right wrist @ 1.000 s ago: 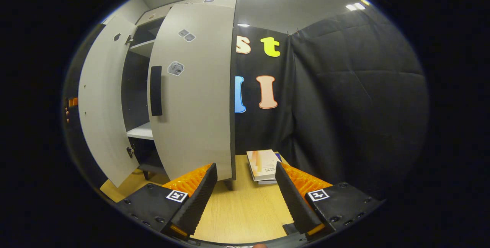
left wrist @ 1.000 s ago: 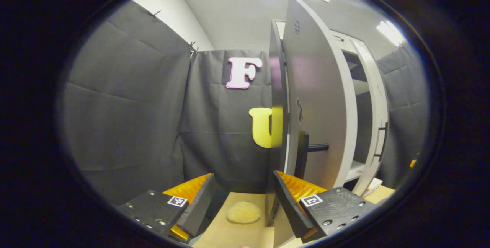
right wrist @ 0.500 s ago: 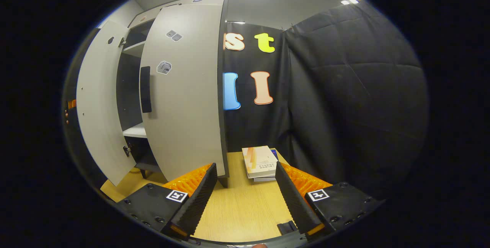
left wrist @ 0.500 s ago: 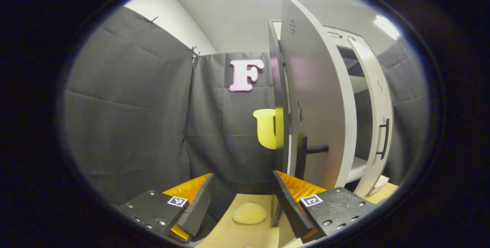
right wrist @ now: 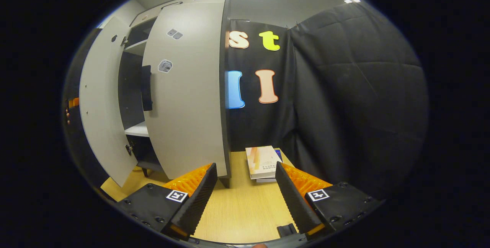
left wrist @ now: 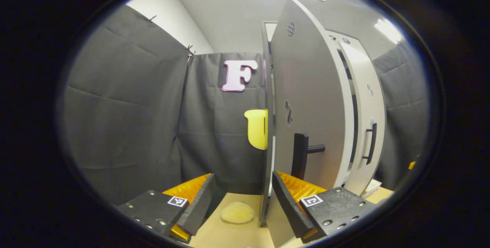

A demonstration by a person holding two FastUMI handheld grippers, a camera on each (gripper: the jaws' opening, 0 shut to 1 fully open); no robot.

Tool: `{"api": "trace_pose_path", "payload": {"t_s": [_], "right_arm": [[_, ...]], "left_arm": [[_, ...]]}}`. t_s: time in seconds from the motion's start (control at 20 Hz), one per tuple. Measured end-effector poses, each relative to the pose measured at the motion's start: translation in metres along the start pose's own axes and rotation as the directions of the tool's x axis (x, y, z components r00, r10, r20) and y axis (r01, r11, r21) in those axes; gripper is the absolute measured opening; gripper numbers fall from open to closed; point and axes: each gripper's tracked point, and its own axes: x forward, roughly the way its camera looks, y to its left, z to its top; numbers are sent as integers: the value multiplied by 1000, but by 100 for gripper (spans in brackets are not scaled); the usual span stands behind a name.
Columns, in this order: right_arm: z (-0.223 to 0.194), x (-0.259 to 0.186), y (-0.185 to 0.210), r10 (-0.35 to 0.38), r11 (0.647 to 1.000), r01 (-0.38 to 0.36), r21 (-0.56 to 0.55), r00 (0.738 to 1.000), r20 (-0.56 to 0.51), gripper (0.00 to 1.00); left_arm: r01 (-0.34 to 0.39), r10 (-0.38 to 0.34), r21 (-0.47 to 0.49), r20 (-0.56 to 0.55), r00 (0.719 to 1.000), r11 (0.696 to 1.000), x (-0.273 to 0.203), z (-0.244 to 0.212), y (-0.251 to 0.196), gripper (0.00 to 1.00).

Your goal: Grasp the bottle in the cabinet with the left hand and place it on the coaster, then close the right door with the right hand and the left door with the left hand.

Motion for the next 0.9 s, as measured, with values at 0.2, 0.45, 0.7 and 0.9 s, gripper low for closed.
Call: {"api": "trace_pose_path", "payload": {"t_s": [0.2, 0.45, 0.7, 0.9], "right_arm": [[-1, 0, 3, 12, 1000, -12, -12, 1000, -5, 98], [-2, -3, 0, 14, 1000, -14, -18, 1000, -9, 93], [-4, -6, -3, 18, 1000, -18, -15, 1000, -8, 98], [-5, -11, -11, 9, 1000, -9, -9, 1000, -7, 98]], "left_arm": [[16, -16, 2, 2, 1000, 1000, -3, 0, -11, 89], [46, -46, -15, 10, 999, 999, -3, -1, -35, 89], [71, -70, -25, 21, 997, 997, -2, -1, -56, 89], [90, -89, -47, 23, 996, 995, 2, -2, -75, 89]]}}
